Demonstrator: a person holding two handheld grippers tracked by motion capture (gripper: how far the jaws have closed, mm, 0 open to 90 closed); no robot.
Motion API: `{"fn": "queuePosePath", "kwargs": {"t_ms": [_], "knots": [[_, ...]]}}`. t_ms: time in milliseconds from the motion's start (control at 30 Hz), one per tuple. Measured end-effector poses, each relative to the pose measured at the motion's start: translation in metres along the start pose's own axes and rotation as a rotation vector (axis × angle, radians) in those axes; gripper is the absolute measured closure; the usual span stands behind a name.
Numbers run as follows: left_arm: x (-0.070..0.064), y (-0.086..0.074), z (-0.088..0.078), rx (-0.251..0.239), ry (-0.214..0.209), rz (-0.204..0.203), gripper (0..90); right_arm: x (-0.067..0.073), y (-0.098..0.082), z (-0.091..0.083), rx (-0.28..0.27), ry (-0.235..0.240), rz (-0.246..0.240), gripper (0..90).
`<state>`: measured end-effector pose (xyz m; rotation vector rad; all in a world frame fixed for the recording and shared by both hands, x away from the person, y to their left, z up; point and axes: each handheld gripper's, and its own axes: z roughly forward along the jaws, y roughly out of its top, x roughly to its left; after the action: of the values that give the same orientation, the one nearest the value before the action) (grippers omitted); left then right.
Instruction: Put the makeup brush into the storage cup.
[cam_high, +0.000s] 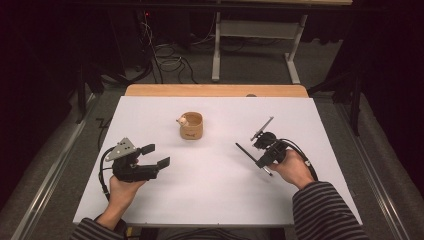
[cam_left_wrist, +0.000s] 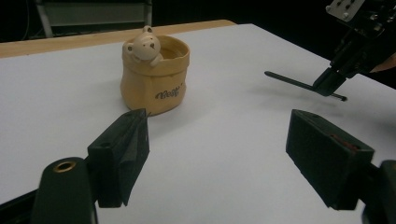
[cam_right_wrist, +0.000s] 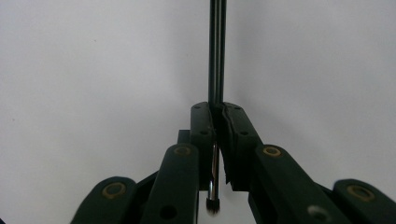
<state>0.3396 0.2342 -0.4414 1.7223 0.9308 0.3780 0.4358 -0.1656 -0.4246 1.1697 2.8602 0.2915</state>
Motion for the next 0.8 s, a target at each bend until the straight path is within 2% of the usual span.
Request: {"fn": "queuePosePath", "kwargs": {"t_ms": [33, 67, 200, 267, 500, 633, 800], "knots": [[0.0, 0.0, 0.0, 0.0, 0.0, 0.0, 22.3, -0.001, 0.0, 0.0, -0.019, -0.001, -0.028, 85.8], [0.0, 0.0, 0.0, 0.001, 0.0, 0.0, 22.3, -0.001, 0.0, 0.0, -0.025, 0.0, -0.037, 85.8], [0.0, 0.0, -0.001, 0.0, 0.005, -0.001, 22.0, 0.002, 0.0, -0.003, -0.035, 0.01, -0.03, 85.8], [0.0, 0.0, 0.0, 0.0, 0.005, -0.001, 22.0, 0.002, 0.0, -0.003, -0.048, 0.009, -0.056, 85.8], [0.0, 0.0, 0.0, 0.007, 0.003, 0.002, 21.9, 0.005, -0.001, -0.006, -0.068, 0.029, -0.032, 85.8], [0.0, 0.0, 0.0, 0.006, 0.004, 0.002, 21.9, 0.007, -0.001, -0.006, -0.085, 0.033, -0.06, 85.8], [0.0, 0.0, 0.001, 0.008, 0.003, 0.004, 21.8, 0.009, 0.0, -0.008, -0.096, 0.046, -0.055, 85.8]]}}
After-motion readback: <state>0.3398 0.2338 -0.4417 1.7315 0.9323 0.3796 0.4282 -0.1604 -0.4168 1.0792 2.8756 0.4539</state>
